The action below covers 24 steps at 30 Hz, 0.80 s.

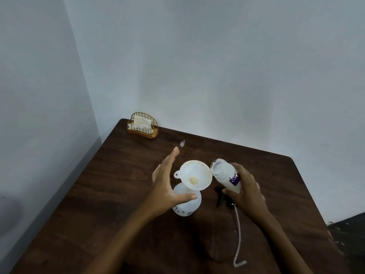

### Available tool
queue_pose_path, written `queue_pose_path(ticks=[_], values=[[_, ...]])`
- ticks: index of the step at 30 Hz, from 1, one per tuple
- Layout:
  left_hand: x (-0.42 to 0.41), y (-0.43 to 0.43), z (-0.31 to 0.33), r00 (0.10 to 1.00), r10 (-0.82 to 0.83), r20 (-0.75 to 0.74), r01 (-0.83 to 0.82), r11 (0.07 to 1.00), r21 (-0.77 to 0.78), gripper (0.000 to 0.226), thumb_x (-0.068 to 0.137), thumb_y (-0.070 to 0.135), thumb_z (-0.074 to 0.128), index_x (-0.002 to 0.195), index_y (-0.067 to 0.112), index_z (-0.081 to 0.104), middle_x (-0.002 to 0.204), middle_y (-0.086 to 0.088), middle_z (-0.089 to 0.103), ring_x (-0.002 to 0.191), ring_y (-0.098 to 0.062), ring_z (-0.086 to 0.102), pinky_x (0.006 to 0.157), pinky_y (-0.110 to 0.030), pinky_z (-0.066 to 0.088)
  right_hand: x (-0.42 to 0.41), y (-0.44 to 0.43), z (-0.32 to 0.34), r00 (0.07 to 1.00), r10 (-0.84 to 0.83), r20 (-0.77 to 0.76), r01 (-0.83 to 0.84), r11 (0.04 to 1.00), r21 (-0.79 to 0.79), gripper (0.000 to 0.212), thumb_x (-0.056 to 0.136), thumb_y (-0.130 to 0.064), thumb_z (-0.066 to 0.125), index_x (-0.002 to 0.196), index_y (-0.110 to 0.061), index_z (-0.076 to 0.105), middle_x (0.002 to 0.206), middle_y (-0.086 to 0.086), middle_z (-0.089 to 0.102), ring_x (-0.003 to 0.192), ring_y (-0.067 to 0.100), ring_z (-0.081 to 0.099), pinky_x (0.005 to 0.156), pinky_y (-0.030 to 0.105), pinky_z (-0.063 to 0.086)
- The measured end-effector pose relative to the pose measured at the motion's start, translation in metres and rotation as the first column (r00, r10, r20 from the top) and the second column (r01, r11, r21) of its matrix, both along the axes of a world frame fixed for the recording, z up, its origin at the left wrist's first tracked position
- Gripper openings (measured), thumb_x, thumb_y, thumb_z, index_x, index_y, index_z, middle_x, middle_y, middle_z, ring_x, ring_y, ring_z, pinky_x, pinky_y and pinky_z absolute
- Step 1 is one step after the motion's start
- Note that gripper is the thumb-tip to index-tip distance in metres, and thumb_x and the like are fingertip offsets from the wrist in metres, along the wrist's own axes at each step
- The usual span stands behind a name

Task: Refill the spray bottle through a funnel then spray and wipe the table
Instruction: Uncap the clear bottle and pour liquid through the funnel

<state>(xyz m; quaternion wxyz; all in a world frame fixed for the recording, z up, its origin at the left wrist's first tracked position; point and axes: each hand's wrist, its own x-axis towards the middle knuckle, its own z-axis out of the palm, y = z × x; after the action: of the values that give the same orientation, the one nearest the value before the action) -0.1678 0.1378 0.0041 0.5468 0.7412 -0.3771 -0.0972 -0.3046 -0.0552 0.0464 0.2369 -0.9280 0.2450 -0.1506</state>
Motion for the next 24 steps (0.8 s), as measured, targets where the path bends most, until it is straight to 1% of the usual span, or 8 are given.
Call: queue_pose_path(ticks=[3, 5, 7, 9, 13, 18, 21, 24], values=[[-0.003, -0.010, 0.018, 0.995, -0.041, 0.090, 0.032, 0.994, 0.103, 0.112, 0.050, 0.073, 0.066, 0.133, 0.064, -0.008, 0.150, 0.020, 0.026, 0.138, 0.000, 0.019, 0.115, -0.034, -0.006, 0.003, -0.002, -0.003, 1.000, 0.003, -0.017, -0.005, 0.996, -0.086, 0.069, 0.070, -0.012, 0.079, 0.131, -0.017, 0.047, 0.120, 0.004, 0.055, 0.108, 0.022, 0.049, 0.094, 0.038, 0.033], [-0.001, -0.016, 0.024, 0.986, -0.061, 0.155, 0.032, 0.983, 0.183, 0.112, 0.050, 0.078, 0.061, 0.138, 0.055, -0.004, 0.143, 0.020, 0.037, 0.136, -0.002, 0.026, 0.115, -0.035, -0.007, 0.004, -0.003, -0.005, 1.000, -0.001, -0.013, -0.001, 0.989, -0.151, 0.069, 0.067, -0.011, 0.080, 0.129, -0.016, 0.050, 0.116, 0.007, 0.057, 0.104, 0.026, 0.051, 0.090, 0.040, 0.034], [-0.001, -0.020, 0.025, 0.978, -0.076, 0.194, 0.028, 0.971, 0.239, 0.116, 0.053, 0.075, 0.064, 0.142, 0.047, -0.004, 0.138, 0.020, 0.044, 0.133, -0.003, 0.031, 0.116, -0.039, -0.005, 0.006, -0.005, -0.006, 1.000, -0.014, -0.001, 0.013, 0.978, -0.206, 0.069, 0.065, -0.011, 0.081, 0.128, -0.016, 0.052, 0.111, 0.008, 0.059, 0.099, 0.027, 0.052, 0.087, 0.042, 0.036], [-0.001, -0.022, 0.024, 0.981, -0.048, 0.186, 0.002, 0.972, 0.236, 0.118, 0.057, 0.066, 0.073, 0.146, 0.043, -0.001, 0.135, 0.019, 0.047, 0.130, -0.004, 0.035, 0.116, -0.038, 0.000, 0.006, -0.008, -0.009, 1.000, -0.008, 0.003, 0.008, 0.967, -0.256, 0.069, 0.064, -0.011, 0.081, 0.127, -0.016, 0.053, 0.108, 0.008, 0.059, 0.095, 0.027, 0.053, 0.085, 0.042, 0.037], [-0.002, -0.022, 0.025, 0.996, 0.000, 0.085, -0.015, 0.985, 0.172, 0.114, 0.054, 0.060, 0.074, 0.139, 0.050, -0.001, 0.138, 0.014, 0.044, 0.128, -0.006, 0.036, 0.106, -0.030, 0.011, 0.008, -0.011, -0.012, 1.000, 0.022, 0.005, -0.019, 0.937, -0.349, 0.070, 0.059, -0.010, 0.084, 0.123, -0.015, 0.056, 0.098, 0.009, 0.061, 0.085, 0.028, 0.056, 0.077, 0.043, 0.041], [-0.005, -0.023, 0.024, 0.999, 0.014, -0.043, -0.009, 0.994, 0.105, 0.124, 0.060, 0.037, 0.088, 0.135, 0.052, -0.010, 0.132, 0.011, 0.049, 0.126, -0.011, 0.040, 0.111, -0.043, 0.019, 0.010, -0.011, -0.016, 0.999, 0.047, 0.017, -0.035, 0.901, -0.432, 0.074, 0.056, -0.012, 0.087, 0.121, -0.020, 0.051, 0.092, 0.009, 0.061, 0.080, 0.026, 0.057, 0.072, 0.043, 0.046], [-0.004, -0.024, 0.020, 0.999, 0.021, -0.035, -0.016, 0.993, 0.120, 0.130, 0.058, 0.038, 0.088, 0.136, 0.050, -0.015, 0.128, 0.016, 0.052, 0.126, -0.009, 0.042, 0.113, -0.046, 0.021, 0.010, -0.012, -0.015, 0.998, 0.055, 0.036, -0.033, 0.896, -0.443, 0.077, 0.057, -0.013, 0.086, 0.121, -0.025, 0.044, 0.092, 0.007, 0.060, 0.079, 0.026, 0.057, 0.073, 0.043, 0.045], [-0.004, -0.027, 0.024, 1.000, 0.019, 0.002, -0.019, 0.987, 0.157, 0.130, 0.060, 0.039, 0.087, 0.136, 0.046, -0.018, 0.130, 0.015, 0.051, 0.125, -0.010, 0.044, 0.112, -0.044, 0.023, 0.011, -0.013, -0.014, 0.998, 0.051, 0.035, -0.030, 0.893, -0.449, 0.078, 0.056, -0.012, 0.086, 0.120, -0.027, 0.043, 0.091, 0.006, 0.059, 0.079, 0.026, 0.056, 0.075, 0.043, 0.045]])
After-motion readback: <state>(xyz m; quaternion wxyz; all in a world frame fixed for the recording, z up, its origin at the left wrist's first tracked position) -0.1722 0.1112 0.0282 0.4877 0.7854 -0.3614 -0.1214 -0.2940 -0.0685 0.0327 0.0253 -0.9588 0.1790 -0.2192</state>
